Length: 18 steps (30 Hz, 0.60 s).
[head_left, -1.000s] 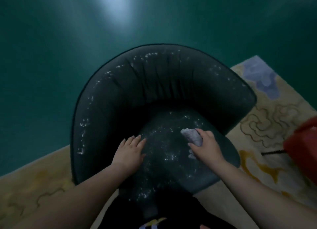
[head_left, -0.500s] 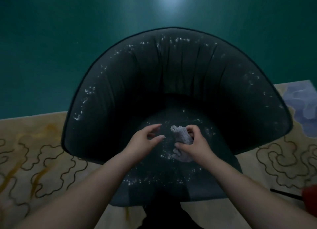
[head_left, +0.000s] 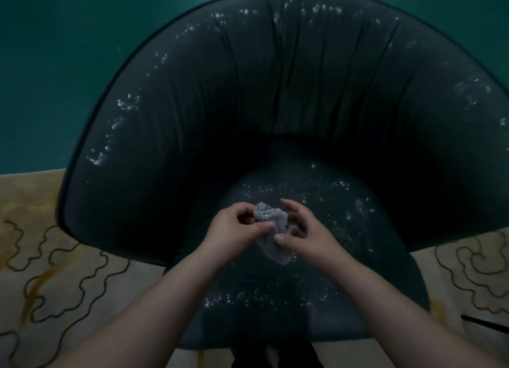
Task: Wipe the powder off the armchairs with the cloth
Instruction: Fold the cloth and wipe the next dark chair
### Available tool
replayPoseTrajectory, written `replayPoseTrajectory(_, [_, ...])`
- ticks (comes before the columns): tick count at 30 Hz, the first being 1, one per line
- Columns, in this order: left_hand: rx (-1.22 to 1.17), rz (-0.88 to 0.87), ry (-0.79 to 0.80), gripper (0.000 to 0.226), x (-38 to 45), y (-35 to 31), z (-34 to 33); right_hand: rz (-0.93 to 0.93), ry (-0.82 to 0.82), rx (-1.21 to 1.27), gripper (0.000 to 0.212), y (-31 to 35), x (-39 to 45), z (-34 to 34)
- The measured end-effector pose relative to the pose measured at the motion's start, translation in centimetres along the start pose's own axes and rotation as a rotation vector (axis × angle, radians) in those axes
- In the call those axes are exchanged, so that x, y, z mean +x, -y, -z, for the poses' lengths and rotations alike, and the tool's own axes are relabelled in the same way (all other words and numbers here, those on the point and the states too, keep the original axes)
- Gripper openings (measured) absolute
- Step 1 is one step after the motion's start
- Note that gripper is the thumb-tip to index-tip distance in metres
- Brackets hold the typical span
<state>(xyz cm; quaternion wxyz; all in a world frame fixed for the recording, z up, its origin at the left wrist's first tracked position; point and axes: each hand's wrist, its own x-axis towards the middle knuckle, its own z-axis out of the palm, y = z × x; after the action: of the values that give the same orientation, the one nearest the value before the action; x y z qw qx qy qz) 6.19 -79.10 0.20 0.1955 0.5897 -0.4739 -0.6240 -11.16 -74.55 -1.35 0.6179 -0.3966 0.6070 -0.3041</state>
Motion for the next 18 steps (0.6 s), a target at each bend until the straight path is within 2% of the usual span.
replayPoseTrajectory(3, [-0.047,-0.011,0.005,0.018,0.9,1.5,0.4,-0.031,0.058,-0.019,0.035,-0.6,1.1,0.2])
replayPoseTrajectory(7, [-0.183,0.038,0.000,0.022,2.1,2.8,0.3,-0.046,0.031,0.016,0.008,-1.5,2.5,0.6])
replayPoseTrajectory(11, [-0.262,0.066,0.025,0.018,2.8,4.1,-0.2,-0.069,0.007,0.094,0.004,-2.7,3.7,-0.1])
replayPoseTrajectory(14, [-0.319,0.082,0.003,0.018,3.2,4.9,-0.5,-0.058,-0.036,0.158,0.012,-3.4,4.2,-0.6])
replayPoseTrajectory(18, [-0.237,0.101,-0.236,0.020,3.9,6.3,-1.4,0.026,-0.067,0.096,0.011,-4.3,4.4,-1.1])
